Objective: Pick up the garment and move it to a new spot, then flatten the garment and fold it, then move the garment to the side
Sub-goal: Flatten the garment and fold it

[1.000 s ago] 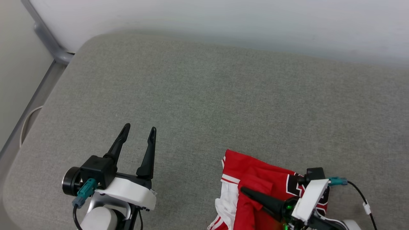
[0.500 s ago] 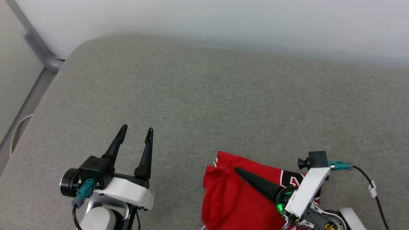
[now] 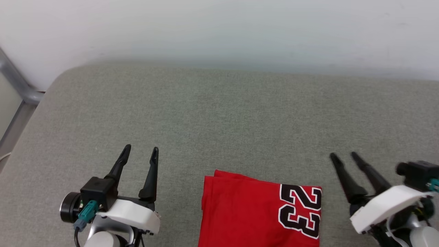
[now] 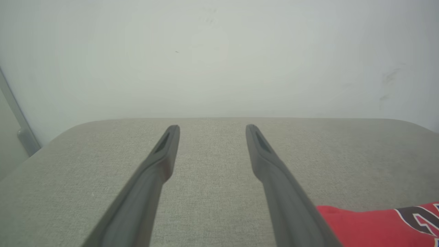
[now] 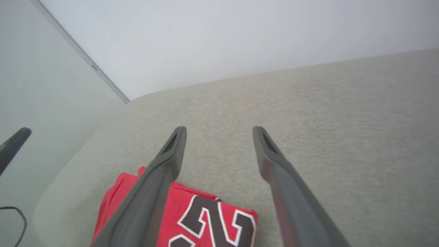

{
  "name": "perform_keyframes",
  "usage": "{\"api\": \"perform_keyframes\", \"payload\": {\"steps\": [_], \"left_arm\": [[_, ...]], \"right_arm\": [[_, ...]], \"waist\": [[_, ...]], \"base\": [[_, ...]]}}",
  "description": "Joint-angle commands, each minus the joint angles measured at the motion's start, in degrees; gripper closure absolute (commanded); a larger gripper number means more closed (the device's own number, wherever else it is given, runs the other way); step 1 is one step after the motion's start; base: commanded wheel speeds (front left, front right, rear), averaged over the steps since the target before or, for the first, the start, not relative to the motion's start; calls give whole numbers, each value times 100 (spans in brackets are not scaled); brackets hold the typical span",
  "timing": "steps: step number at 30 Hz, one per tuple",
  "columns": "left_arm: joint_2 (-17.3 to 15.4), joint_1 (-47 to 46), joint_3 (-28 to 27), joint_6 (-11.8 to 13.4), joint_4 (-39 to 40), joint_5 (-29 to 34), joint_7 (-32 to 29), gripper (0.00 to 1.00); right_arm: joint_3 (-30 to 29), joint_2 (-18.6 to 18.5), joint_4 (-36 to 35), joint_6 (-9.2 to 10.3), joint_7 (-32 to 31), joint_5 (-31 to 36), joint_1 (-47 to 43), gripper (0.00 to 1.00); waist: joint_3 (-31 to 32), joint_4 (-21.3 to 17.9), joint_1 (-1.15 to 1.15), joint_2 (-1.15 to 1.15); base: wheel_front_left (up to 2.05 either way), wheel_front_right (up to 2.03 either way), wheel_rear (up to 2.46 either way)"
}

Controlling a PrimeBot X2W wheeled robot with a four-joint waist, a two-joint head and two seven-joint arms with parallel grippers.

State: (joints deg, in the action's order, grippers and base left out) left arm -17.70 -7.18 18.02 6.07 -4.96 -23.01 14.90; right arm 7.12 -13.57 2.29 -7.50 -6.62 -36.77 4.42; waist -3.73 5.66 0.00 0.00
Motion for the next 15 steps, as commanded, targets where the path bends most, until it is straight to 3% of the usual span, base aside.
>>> {"api": "perform_keyframes", "payload": {"steps": [1,8,15], "left_arm": [[-31,42,-30,14,0,-21,38,0],[-78,317,-144,145,-74,-76,39,0],[-127,558,-220,273,-133,-7,34,0]], "right_arm": [[-60,56,-47,4,49,41,-73,0],[-1071,450,-783,4,747,2081,-616,0],[-1338,807,-1471,5,916,2968,-1311,0]], "waist": [[63,-56,0,0],[354,-203,0,0],[565,-293,0,0]], "base": [[0,0,0],[0,0,0],[0,0,0]]}}
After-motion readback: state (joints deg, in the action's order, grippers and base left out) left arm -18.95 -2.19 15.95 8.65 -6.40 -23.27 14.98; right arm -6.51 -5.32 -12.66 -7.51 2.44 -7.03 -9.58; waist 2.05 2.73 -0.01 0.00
